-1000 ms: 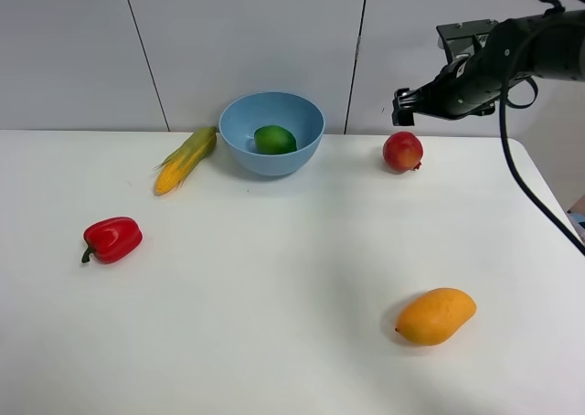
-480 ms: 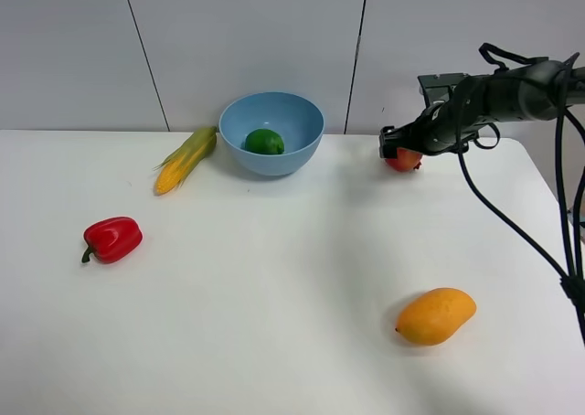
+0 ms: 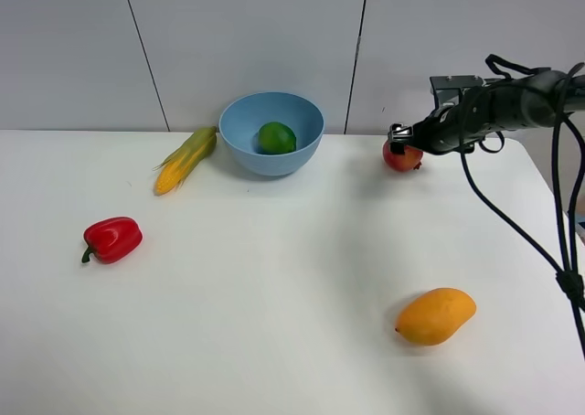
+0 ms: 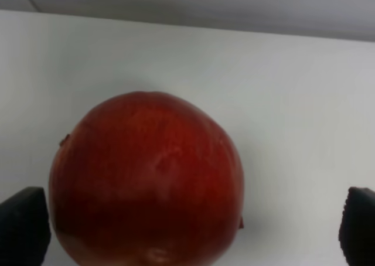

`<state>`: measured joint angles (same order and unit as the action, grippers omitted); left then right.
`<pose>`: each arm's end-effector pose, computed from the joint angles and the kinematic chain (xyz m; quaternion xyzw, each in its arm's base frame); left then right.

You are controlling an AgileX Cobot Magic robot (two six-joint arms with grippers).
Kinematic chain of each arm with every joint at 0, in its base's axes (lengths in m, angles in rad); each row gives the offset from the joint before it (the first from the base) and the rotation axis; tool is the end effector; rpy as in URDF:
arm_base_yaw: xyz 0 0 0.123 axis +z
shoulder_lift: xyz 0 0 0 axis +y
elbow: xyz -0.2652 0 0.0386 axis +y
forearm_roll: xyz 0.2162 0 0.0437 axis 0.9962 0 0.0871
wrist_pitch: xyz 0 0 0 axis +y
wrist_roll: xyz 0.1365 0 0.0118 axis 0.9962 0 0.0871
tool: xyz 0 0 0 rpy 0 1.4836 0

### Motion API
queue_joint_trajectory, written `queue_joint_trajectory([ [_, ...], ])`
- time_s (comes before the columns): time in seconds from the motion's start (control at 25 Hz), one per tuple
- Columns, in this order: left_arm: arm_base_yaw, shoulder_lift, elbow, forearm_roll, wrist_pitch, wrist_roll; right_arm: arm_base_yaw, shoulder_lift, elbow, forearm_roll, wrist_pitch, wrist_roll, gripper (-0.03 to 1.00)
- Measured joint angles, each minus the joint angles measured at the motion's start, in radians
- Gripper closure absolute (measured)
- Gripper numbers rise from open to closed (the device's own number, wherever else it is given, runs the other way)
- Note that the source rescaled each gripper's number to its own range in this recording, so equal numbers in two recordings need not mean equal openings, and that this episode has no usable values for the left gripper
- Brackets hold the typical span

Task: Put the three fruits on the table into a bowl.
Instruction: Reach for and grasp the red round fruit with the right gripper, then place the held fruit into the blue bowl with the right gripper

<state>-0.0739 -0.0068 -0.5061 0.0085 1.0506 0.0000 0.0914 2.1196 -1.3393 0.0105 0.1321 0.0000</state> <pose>0.0248 -0.0008 0.2442 0.0311 0.8466 -0.0154 0.5311 0.4466 0.0411 0.1073 -0.0380 0.9305 0.0192 0.3637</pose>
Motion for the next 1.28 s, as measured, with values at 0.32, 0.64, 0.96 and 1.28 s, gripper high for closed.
queue_joint_trajectory([
  [0.32, 0.0, 0.0, 0.0, 0.0, 0.0, 0.0, 0.004, 0.064, -0.036, 0.023, -0.038, 0.01, -0.03],
  [0.64, 0.0, 0.0, 0.0, 0.0, 0.0, 0.0, 0.018, 0.083, -0.067, 0.068, -0.021, 0.119, 0.75],
  [0.96, 0.0, 0.0, 0.0, 0.0, 0.0, 0.0, 0.03, 0.019, -0.07, 0.086, 0.052, 0.252, 0.76],
  [1.28, 0.0, 0.0, 0.0, 0.0, 0.0, 0.0, 0.137, -0.09, -0.213, 0.091, 0.093, 0.261, 0.76],
])
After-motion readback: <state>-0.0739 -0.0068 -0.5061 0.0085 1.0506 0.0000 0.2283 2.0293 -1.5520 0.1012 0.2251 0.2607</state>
